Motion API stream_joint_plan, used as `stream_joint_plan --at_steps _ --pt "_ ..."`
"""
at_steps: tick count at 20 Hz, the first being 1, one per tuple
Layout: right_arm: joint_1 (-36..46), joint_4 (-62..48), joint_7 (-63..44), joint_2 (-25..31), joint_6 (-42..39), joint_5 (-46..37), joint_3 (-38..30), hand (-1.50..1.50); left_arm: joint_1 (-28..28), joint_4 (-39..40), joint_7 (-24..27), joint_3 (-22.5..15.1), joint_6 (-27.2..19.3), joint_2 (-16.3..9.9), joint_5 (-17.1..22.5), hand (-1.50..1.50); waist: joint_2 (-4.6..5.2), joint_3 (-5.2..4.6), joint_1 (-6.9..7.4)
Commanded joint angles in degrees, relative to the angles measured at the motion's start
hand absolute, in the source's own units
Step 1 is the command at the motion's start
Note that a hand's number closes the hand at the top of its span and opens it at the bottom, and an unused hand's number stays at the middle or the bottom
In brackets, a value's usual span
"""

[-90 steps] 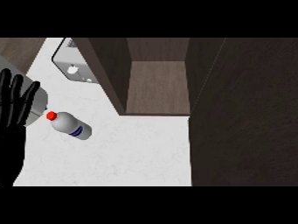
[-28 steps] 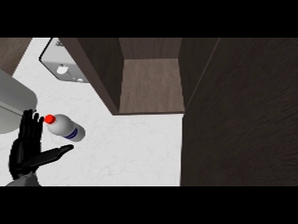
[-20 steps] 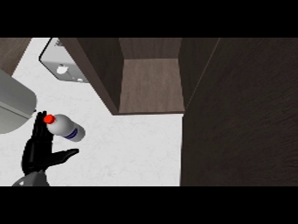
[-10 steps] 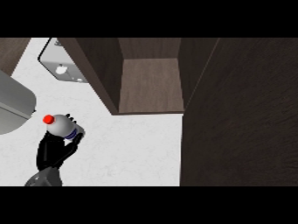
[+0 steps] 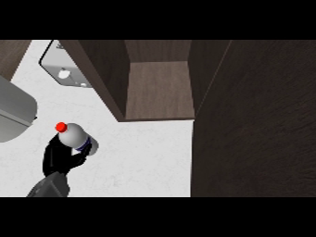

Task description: Pick up the bottled water, place it into the cabinet and close the cabinet

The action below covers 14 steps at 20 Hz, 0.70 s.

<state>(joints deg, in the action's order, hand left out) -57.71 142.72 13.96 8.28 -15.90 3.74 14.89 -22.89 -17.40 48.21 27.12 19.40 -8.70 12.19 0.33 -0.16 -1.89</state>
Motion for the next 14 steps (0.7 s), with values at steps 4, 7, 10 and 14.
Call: stream_joint_plan --at_steps 4,7,10,14 --pt "-0.8 4.3 -1.5 -0.6 0.2 2.2 0.7 -1.50 0.1 -0.2 6.5 -4.1 0.7 4.5 -3.3 1.50 -0.23 0.06 0.70" --pt "-0.6 5.5 -2.6 0.3 0.4 3.9 -2.0 -1.50 3.6 -2.4 8.9 -8.0 0.0 7.7 -6.4 1.50 -0.31 0.11 1.18" --pt "-0.5 2.8 -1.2 -0.4 0.0 2.7 -0.4 -1.50 4.9 -5.2 9.7 -10.2 -2.4 8.5 -5.8 1.50 -0.49 0.15 1.33" --pt "-2.2 4.9 -2.3 0.2 -0.3 2.6 0.6 -1.50 3.7 -5.3 7.7 -15.8 -2.9 8.6 -0.8 1.50 -0.64 0.15 1.08"
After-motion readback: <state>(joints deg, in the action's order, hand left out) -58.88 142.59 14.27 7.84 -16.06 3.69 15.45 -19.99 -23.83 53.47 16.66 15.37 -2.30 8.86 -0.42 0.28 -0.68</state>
